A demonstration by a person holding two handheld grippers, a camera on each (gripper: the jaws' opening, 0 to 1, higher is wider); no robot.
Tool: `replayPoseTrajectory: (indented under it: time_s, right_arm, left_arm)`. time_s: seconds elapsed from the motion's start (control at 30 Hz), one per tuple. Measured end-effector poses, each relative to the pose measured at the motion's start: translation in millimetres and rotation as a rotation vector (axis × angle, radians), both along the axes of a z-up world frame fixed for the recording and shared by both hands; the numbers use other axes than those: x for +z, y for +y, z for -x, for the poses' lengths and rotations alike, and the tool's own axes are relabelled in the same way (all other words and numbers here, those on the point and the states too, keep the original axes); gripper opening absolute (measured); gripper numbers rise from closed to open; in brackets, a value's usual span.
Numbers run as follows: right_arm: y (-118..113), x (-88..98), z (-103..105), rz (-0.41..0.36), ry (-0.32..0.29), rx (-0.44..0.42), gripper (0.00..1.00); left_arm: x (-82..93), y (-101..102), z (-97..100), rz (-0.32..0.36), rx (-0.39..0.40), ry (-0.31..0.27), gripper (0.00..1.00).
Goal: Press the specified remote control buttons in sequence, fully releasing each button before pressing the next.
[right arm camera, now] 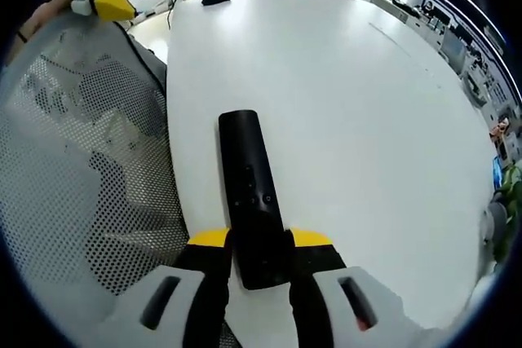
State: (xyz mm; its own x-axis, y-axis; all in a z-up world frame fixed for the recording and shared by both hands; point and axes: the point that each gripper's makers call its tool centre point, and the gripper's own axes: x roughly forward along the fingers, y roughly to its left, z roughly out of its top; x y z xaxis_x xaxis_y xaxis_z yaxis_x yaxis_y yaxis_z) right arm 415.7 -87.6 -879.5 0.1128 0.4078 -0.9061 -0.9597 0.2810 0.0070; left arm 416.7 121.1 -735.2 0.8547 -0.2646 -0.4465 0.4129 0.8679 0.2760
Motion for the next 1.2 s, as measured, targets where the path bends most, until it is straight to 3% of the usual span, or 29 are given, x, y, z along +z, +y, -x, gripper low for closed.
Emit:
replayPoseTrajectory:
  time_s: [0.33, 0.47, 0.87, 1.2]
  right_arm:
    - [1, -0.7, -2, 0.042, 0.014, 0.010, 0.25]
    - [0, -0.1, -3, 0.036, 0.032, 0.003, 0.24]
    - [1, -0.4, -7, 0.035, 0.045, -0.003, 0.24]
    - [0, -0.9, -28, 0.056, 0.008, 0.046, 0.24]
  left_arm:
    - [4.1, 2, -5.3, 0.015, 0.011, -0.013, 0.94]
    - [7.5, 5, -7.7, 0.068, 0.026, -0.020, 0.94]
    - [0.5, 1, -7.2, 0.029, 0.007, -0.004, 0.93]
    - [-2.6, -3, -6.1, 0.030, -0.018, 0.011, 0.93]
